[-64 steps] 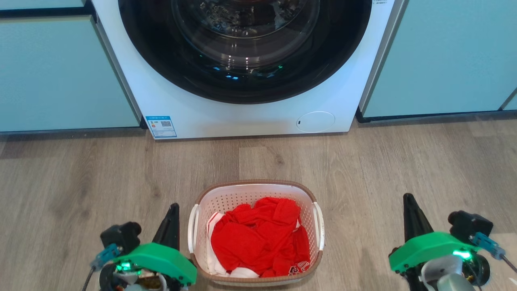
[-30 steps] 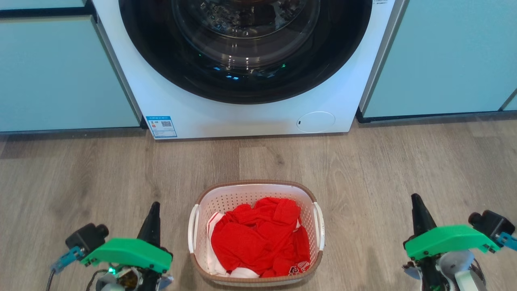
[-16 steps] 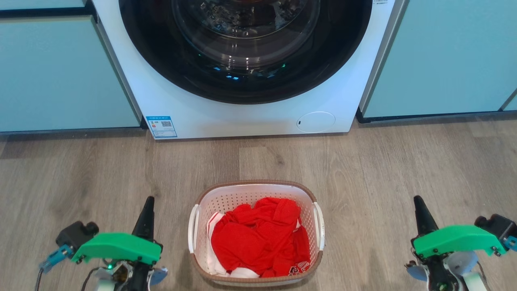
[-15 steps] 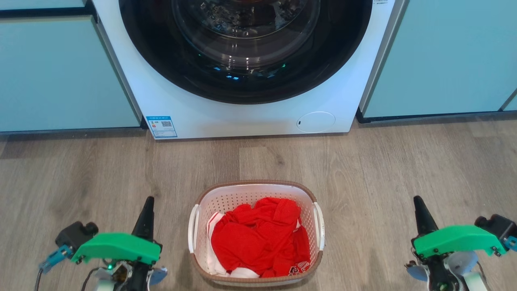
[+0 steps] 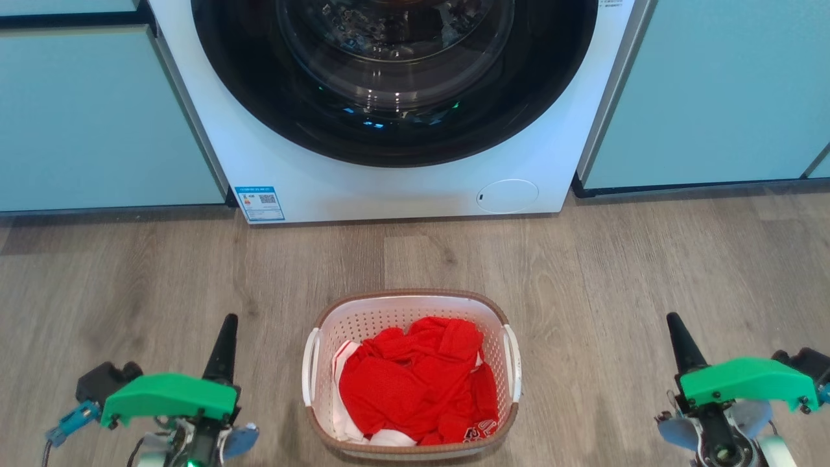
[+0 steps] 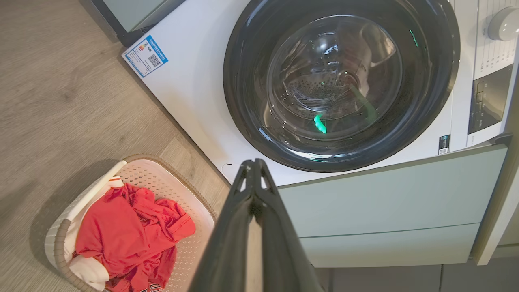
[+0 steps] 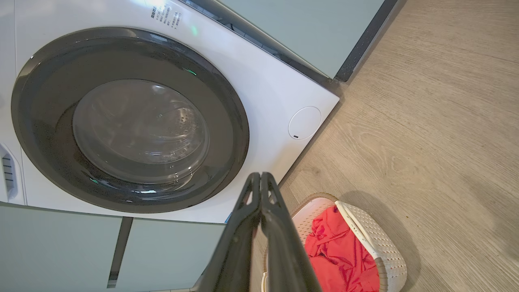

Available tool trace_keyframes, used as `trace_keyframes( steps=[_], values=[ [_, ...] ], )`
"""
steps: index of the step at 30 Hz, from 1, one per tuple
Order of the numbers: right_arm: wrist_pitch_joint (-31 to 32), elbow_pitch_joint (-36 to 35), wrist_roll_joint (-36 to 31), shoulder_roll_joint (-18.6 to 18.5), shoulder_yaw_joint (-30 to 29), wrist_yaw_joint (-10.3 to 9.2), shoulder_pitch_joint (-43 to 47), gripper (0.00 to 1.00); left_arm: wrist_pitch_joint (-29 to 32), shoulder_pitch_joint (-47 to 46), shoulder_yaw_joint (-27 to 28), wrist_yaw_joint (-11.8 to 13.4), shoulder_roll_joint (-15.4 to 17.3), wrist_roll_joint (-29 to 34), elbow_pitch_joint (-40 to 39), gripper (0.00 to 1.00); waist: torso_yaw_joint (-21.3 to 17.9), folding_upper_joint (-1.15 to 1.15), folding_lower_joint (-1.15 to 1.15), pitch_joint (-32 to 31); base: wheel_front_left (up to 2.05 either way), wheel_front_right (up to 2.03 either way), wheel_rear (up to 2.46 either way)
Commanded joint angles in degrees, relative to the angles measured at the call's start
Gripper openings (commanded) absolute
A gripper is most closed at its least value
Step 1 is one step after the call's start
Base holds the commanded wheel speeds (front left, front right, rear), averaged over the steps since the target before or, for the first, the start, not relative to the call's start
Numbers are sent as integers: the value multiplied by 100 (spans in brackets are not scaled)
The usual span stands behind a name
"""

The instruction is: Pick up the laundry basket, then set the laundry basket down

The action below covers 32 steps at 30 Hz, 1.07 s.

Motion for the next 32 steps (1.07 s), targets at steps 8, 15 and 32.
trace_keyframes(
  steps=[8, 15, 32],
  values=[
    [162, -172, 610, -113, -24, 9, -345, 0, 160, -374, 362, -79, 81, -572, -239, 0, 2, 0, 0, -1, 0, 0, 0],
    [262, -168, 983, -112, -76, 9, -365, 0, 261, -394, 473, -110, 82, -927, -252, 0, 4, 0, 0, -2, 0, 0, 0],
    [548, -157, 2035, -108, -228, 10, -422, 0, 550, -450, 789, -199, 86, -1927, -288, 0, 8, 0, 0, -4, 0, 0, 0]
  ],
)
